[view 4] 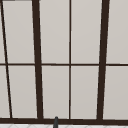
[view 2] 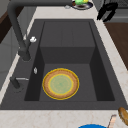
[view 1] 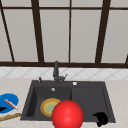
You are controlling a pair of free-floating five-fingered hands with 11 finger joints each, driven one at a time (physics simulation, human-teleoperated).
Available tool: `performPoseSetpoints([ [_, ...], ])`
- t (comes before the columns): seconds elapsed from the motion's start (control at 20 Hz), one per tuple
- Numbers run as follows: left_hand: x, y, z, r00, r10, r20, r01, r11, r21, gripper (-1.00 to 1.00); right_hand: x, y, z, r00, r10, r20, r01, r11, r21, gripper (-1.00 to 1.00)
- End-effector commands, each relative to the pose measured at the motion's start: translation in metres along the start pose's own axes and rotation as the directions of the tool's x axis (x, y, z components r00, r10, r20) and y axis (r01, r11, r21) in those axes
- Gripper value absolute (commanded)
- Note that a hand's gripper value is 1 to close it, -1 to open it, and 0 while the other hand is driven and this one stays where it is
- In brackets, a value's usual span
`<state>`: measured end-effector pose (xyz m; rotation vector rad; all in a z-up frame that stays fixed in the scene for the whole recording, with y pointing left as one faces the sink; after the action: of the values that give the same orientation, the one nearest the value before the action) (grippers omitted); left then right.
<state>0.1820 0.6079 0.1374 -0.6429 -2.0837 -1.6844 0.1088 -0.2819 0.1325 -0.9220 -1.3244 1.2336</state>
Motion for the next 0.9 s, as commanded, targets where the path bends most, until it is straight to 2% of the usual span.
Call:
performPoseSetpoints([
  [0.0,-0.006,-0.009,-0.001,0.9998,0.017,-0.008,-0.017,0.9999,0.001,-1.00,0.000,0.000,0.000,1.000,0.000,0.000,0.000,1.000,0.000,0.00],
  [0.15,-0.014,-0.012,0.000,0.9996,0.025,-0.016,-0.025,0.9996,0.011,-1.00,0.000,0.000,0.000,1.000,0.000,0.000,0.000,1.000,0.000,0.00],
  [0.2,-0.016,-0.015,0.001,0.9997,0.005,-0.022,-0.005,0.9999,0.010,-1.00,0.000,0.000,0.000,1.000,0.000,0.000,0.000,1.000,0.000,0.00],
  [0.3,-0.019,-0.030,-0.010,0.9995,-0.003,-0.031,0.003,1.0000,0.001,-1.00,0.000,0.000,0.000,1.000,0.000,0.000,0.000,1.000,0.000,0.00],
  [0.35,-0.014,-0.041,-0.014,0.9999,-0.001,-0.014,0.001,1.0000,0.006,-1.00,0.000,0.000,0.000,1.000,0.000,0.000,0.000,1.000,0.000,0.00],
  [0.45,-0.015,-0.053,-0.017,0.9997,-0.017,-0.018,0.017,0.9998,0.002,-1.00,0.000,0.000,0.000,1.000,0.000,0.000,0.000,1.000,0.000,0.00],
  [0.55,-0.016,-0.057,-0.014,0.9993,-0.036,-0.009,0.036,0.9993,-0.006,-1.00,0.000,0.000,0.000,1.000,0.000,0.000,0.000,1.000,0.000,0.00],
  [0.85,-0.021,-0.056,-0.014,0.9992,-0.039,-0.012,0.039,0.9992,-0.003,-1.00,0.000,0.000,0.000,1.000,0.000,0.000,0.000,1.000,0.000,0.00],
])
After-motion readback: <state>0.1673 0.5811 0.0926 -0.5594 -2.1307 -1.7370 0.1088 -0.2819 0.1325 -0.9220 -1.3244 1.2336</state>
